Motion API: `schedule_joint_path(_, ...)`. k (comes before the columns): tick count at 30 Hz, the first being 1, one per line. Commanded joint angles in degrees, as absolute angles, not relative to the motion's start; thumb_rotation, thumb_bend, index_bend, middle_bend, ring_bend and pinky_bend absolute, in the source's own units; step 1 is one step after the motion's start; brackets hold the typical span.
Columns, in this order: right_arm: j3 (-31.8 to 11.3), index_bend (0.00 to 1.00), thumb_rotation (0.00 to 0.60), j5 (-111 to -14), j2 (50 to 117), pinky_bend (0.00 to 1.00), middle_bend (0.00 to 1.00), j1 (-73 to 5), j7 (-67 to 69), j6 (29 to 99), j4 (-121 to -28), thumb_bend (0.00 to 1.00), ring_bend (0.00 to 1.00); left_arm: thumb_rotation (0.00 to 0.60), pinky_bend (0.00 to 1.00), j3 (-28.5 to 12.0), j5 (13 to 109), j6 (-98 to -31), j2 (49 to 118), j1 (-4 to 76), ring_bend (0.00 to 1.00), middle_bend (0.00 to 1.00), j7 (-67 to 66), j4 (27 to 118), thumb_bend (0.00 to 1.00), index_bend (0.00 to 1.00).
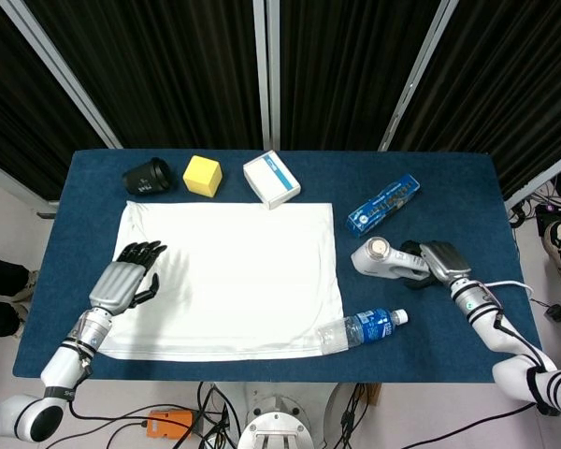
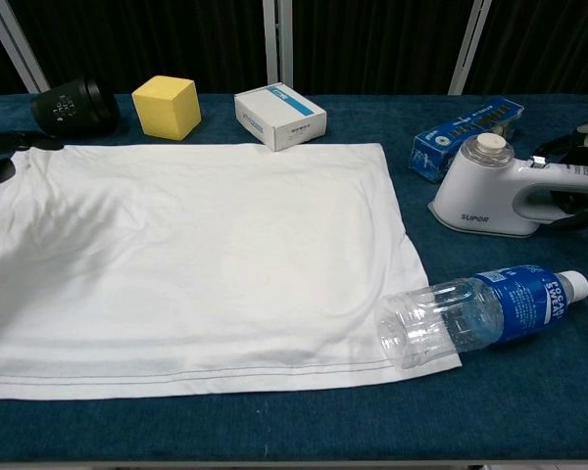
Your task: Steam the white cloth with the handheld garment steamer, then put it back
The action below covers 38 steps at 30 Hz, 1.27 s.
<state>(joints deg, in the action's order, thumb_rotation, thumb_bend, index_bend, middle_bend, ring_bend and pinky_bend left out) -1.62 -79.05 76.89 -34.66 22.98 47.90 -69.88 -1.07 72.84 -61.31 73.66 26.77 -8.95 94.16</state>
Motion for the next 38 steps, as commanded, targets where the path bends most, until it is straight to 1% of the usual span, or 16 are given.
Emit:
schedule_joint_path(1,-2.1,0.25,0.600,-77.4,75.5,0.30,0.39,-33.9,21.2,47.7,-71.6,0.20,0.29,0.000,0.00,-1.2,72.9,-61.5,73.5,26.6,0.00,0.02,-8.9,94.2,0.54,0.01)
schedule_joint_path(4,-2.5,0.16,0.600,-75.6,74.3,0.22,0.29,-33.4,18.9,47.4,-73.2,0.12,0.19,0.000,0.00,-1.3,72.9,-61.8,73.2,26.4,0.00,0.02,-8.6,94.2,0.54,0.01)
schedule_joint_path(5,-2.7,0.13,0.600,-74.8,73.8,0.20,0.26,-33.3,17.9,47.2,-74.0,0.10,0.17,0.000,0.00,-1.4,72.9,-61.9,73.1,26.2,0.00,0.02,-8.5,94.2,0.54,0.01)
schedule_joint_path(8,-3.3,0.03,0.600,-73.5,72.3,0.10,0.16,-32.8,16.0,47.7,-76.0,0.07,0.07,0.000,0.00,-1.5,73.0,-62.5,72.5,25.8,0.00,0.02,-8.2,94.2,0.54,0.01)
schedule_joint_path(9,-3.5,0.01,0.600,-73.3,71.7,0.07,0.13,-32.5,15.7,48.2,-76.7,0.07,0.04,0.000,0.00,-1.6,73.1,-62.8,72.3,25.6,0.00,0.02,-8.0,94.2,0.54,0.01)
schedule_joint_path(11,-4.1,0.00,0.600,-73.4,70.2,0.06,0.08,-31.6,15.2,50.6,-78.3,0.07,0.00,0.000,0.00,-1.8,73.1,-63.8,71.6,24.9,0.00,0.02,-7.3,94.2,0.54,0.01)
schedule_joint_path(20,-5.9,0.00,0.600,-76.6,62.3,0.05,0.07,-25.3,16.2,63.8,-85.3,0.07,0.00,0.000,0.00,-3.0,71.9,-69.6,66.7,20.4,0.00,0.02,-3.0,93.7,0.54,0.01)
schedule_joint_path(22,-6.3,0.00,0.600,-77.3,60.7,0.05,0.07,-22.9,14.1,68.7,-86.2,0.07,0.00,0.000,0.00,-3.3,71.4,-71.4,65.3,18.9,0.00,0.02,-2.0,93.6,0.54,0.01)
schedule_joint_path(26,-6.8,0.00,0.600,-77.7,58.7,0.07,0.07,-17.1,9.6,79.6,-87.8,0.07,0.00,0.000,0.00,-3.7,71.2,-75.6,62.9,15.4,0.00,0.02,1.1,91.8,0.54,0.01)
schedule_joint_path(30,-5.7,0.00,0.600,-79.4,56.4,0.07,0.07,-12.0,13.2,85.7,-89.1,0.07,0.00,0.000,0.00,-3.4,71.8,-80.3,61.9,11.7,0.00,0.02,3.2,90.6,0.54,0.01)
schedule_joint_path(34,-3.8,0.00,0.600,-81.8,56.2,0.07,0.07,-8.1,16.8,89.3,-88.4,0.07,0.00,0.005,0.00,-2.4,73.6,-85.2,62.2,7.8,0.00,0.02,4.7,90.5,0.53,0.01)
schedule_joint_path(38,-1.8,0.00,0.600,-85.2,57.1,0.07,0.07,-6.3,20.2,90.1,-87.4,0.07,0.00,0.008,0.00,-0.8,76.7,-88.7,62.8,5.0,0.00,0.02,4.2,91.0,0.53,0.01)
